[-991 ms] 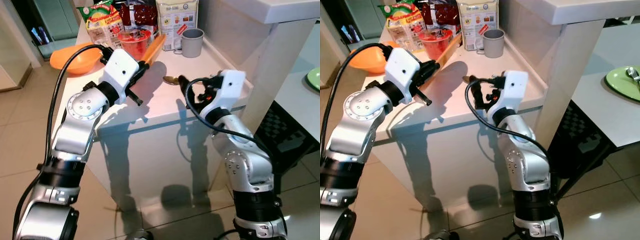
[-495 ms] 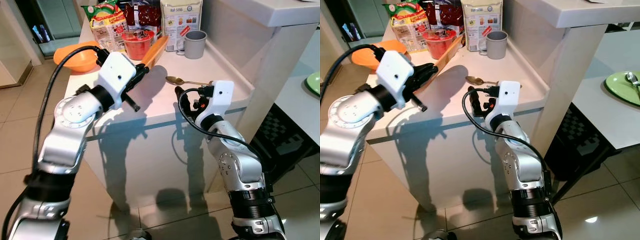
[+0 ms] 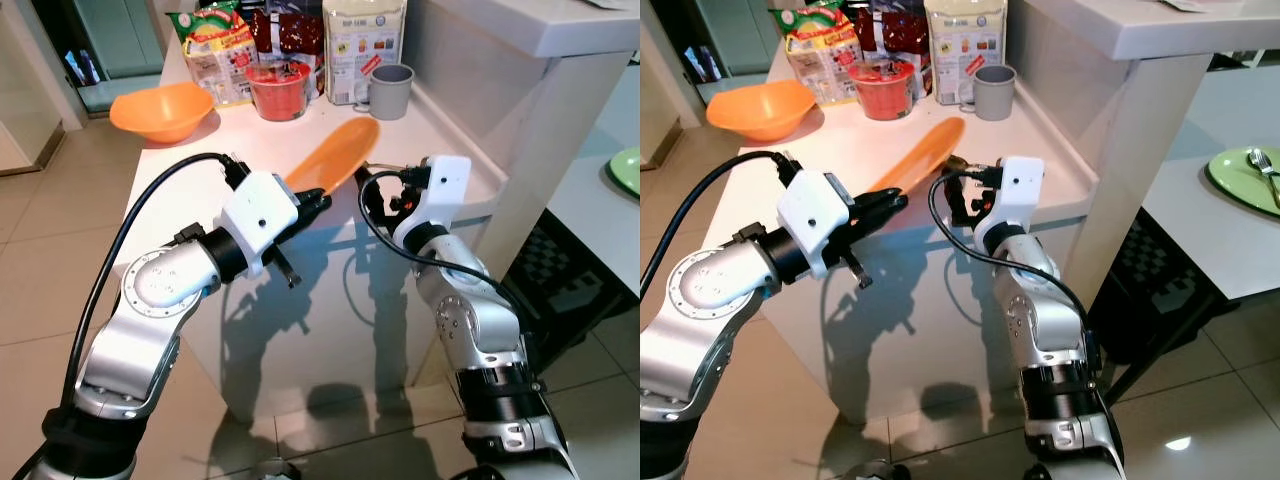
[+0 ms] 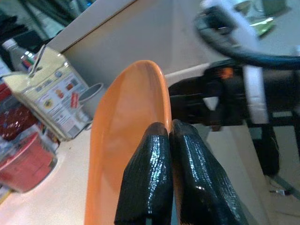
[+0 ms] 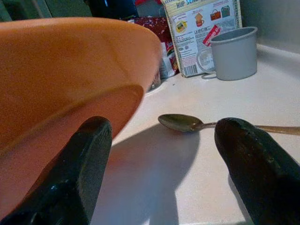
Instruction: Setting the table
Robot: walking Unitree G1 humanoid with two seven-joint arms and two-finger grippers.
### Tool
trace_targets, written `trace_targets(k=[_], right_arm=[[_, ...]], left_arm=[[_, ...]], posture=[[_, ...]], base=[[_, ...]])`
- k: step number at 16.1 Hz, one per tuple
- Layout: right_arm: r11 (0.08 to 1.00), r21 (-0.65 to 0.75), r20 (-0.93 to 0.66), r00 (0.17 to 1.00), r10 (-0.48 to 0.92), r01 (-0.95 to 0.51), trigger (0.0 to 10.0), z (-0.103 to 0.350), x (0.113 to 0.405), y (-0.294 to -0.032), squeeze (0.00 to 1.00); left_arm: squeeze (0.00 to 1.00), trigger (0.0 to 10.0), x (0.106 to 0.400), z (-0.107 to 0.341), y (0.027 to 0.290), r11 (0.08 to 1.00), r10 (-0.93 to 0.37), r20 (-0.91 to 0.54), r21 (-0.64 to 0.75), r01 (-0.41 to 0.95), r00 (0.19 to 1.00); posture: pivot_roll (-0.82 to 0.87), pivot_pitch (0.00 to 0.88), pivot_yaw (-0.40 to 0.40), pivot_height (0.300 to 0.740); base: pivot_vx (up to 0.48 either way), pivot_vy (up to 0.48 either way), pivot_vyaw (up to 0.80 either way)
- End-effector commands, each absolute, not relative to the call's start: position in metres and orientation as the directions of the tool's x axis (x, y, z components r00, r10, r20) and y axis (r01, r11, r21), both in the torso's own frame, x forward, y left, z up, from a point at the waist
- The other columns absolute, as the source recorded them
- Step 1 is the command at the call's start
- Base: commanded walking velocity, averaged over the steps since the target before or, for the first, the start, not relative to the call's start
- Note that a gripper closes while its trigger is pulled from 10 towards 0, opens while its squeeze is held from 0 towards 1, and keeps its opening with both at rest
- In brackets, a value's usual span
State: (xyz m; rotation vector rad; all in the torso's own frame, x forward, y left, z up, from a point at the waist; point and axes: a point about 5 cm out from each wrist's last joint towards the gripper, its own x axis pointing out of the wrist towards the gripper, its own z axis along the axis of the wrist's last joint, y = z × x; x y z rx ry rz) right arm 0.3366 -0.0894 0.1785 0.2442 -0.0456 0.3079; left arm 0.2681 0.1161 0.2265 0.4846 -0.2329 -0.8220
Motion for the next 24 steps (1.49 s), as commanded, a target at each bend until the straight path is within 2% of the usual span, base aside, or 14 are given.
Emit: trace_targets(k=[1,4,8,12,14,16,17,20,24], right_arm=[[0.927,0.215,0.107,0.951,0.291,-0.307,10.0,0.185,0.341,-0.092,0.00],[0.928,0.212,0.112,0.951,0.287,-0.305,10.0,0.186,0.344,-0.094,0.00],[0.922,0.213,0.145,0.944,0.297,-0.323,10.0,0.196,0.344,-0.093,0.00],[0.920,0.199,0.181,0.935,0.305,-0.339,10.0,0.205,0.344,-0.097,0.00],[0.916,0.196,0.147,0.934,0.326,-0.350,10.0,0.190,0.336,-0.097,0.00],[0.913,0.193,0.124,0.932,0.341,-0.359,10.0,0.182,0.330,-0.097,0.00],[0.912,0.188,0.120,0.930,0.347,-0.365,10.0,0.180,0.329,-0.096,0.00],[0.901,0.181,0.117,0.919,0.378,-0.394,10.0,0.179,0.331,-0.088,0.00],[0.888,0.196,0.118,0.909,0.400,-0.416,10.0,0.178,0.329,-0.078,0.00]], left_arm=[[0.00,0.0,0.260,0.233,0.113,0.539,-0.782,0.018,0.521,0.662,0.623],[0.00,0.0,0.260,0.225,0.115,0.525,-0.778,-0.013,0.535,0.661,0.628],[0.00,0.0,0.264,0.225,0.124,0.610,-0.736,0.014,0.448,0.654,0.676],[0.00,0.0,0.273,0.266,0.156,0.728,-0.646,0.132,0.402,0.555,0.752],[0.00,0.0,0.276,0.261,0.182,0.849,-0.512,0.176,0.253,0.464,0.841],[0.00,0.0,0.276,0.251,0.218,0.963,-0.267,0.246,0.019,0.270,0.932],[0.00,0.0,0.275,0.252,0.224,0.973,-0.221,0.261,-0.012,0.232,0.940],[0.00,0.0,0.270,0.261,0.221,0.978,-0.197,0.298,-0.002,0.207,0.934],[0.00,0.0,0.274,0.256,0.213,0.977,-0.211,0.253,0.056,0.204,0.944]], posture=[[0.19,0.000,0.032,0.740],[0.19,0.000,0.028,0.740],[0.19,0.000,0.026,0.740],[0.20,0.000,0.020,0.740],[0.23,0.000,0.008,0.740],[0.24,0.000,-0.004,0.740],[0.25,0.000,-0.013,0.740],[0.27,0.000,-0.026,0.740],[0.27,0.000,-0.018,0.740]], base=[[0.000,0.000,0.00],[0.000,0.000,0.00],[0.000,0.000,0.00],[0.000,0.000,0.00],[0.000,0.000,0.00],[0.000,0.000,0.00],[0.000,0.000,0.00],[0.000,0.000,0.00],[-0.195,0.000,0.00]])
